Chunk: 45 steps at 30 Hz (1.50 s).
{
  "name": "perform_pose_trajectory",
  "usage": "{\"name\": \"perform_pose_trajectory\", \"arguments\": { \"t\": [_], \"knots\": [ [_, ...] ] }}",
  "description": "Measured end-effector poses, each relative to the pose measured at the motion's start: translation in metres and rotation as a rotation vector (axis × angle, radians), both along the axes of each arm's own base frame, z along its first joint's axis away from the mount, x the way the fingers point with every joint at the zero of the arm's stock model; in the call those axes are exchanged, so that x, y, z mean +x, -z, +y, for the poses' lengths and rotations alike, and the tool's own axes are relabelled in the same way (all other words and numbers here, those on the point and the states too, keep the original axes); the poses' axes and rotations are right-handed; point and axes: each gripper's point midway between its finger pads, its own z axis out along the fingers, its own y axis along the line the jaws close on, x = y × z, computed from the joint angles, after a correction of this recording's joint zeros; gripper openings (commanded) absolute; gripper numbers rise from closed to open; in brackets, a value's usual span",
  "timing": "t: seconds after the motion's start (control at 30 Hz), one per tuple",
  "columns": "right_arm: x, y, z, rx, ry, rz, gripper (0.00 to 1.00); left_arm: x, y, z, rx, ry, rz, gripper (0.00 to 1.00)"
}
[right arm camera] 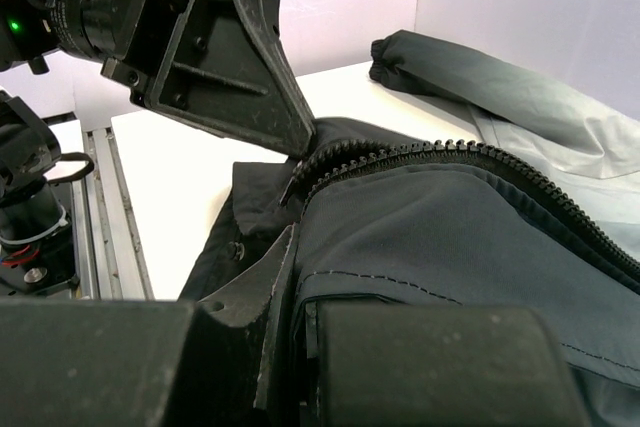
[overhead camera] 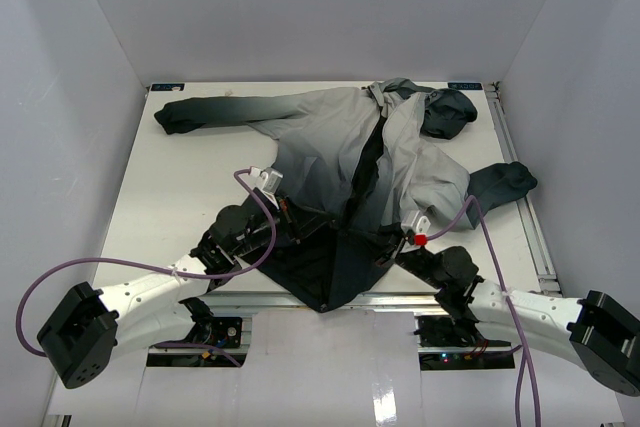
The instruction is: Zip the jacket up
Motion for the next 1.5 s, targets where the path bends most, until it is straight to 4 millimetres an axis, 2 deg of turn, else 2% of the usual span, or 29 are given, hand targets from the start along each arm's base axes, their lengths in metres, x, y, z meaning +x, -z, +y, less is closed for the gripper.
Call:
{"name": "perform_pose_trajectory", "arguments": {
  "t": [0.3, 0.97, 1.5],
  "knots": [
    [-0.002, 0.000, 0.002, 0.002, -0.001, -0.001, 0.08, -0.001, 0.010, 0.000, 0.030, -0.005, 0.030, 0.00],
    [0.000, 0.006, 0.010, -0.030, 0.047, 0.008, 0.08, 0.004, 0.018, 0.000, 0.055, -0.037, 0.053, 0.00],
    [0.010, -0.001, 0.002, -0.002, 0.131, 0.011, 0.08, 0.003, 0.017, -0.002, 0.062, -0.032, 0.038, 0.00]
  ]
}}
